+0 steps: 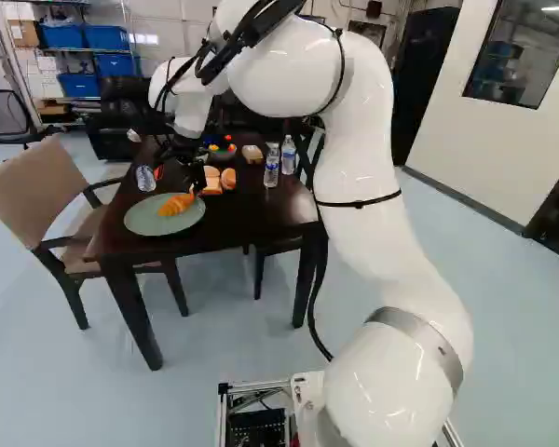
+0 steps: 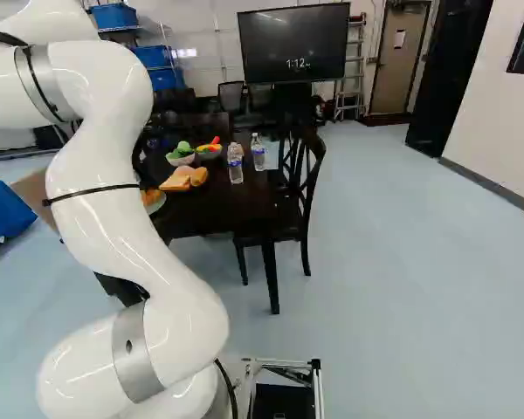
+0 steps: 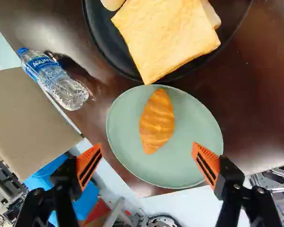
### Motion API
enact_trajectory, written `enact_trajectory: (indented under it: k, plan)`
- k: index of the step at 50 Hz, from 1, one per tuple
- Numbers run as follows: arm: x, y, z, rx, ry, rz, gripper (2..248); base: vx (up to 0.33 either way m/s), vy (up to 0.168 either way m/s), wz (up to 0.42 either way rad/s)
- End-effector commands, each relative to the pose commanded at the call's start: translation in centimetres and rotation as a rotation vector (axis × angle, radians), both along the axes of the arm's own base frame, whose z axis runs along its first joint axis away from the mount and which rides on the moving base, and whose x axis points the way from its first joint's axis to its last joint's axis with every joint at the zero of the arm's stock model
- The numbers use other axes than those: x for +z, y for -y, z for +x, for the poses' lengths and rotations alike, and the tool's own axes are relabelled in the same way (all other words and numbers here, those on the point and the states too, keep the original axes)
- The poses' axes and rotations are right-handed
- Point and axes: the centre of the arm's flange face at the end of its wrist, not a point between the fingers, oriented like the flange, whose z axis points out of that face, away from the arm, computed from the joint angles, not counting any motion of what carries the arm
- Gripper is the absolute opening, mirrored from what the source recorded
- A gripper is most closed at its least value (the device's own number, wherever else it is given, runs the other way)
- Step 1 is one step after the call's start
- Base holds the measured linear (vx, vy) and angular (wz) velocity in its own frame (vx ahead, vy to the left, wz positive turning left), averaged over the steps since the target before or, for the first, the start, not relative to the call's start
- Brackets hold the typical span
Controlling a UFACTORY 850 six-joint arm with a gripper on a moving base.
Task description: Move the croissant to the empty plate
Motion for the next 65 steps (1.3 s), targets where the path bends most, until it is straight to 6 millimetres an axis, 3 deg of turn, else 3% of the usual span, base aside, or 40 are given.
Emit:
enact_trajectory:
  k: [28, 65]
  plan:
    - [3.9, 0.9, -1.0, -0.003, 0.044, 0.027, 247, 0.000, 0.000, 0.000]
    - [9.3, 8.2, -6.1, -0.064, 0.073, 0.042, 247, 0.000, 0.000, 0.000]
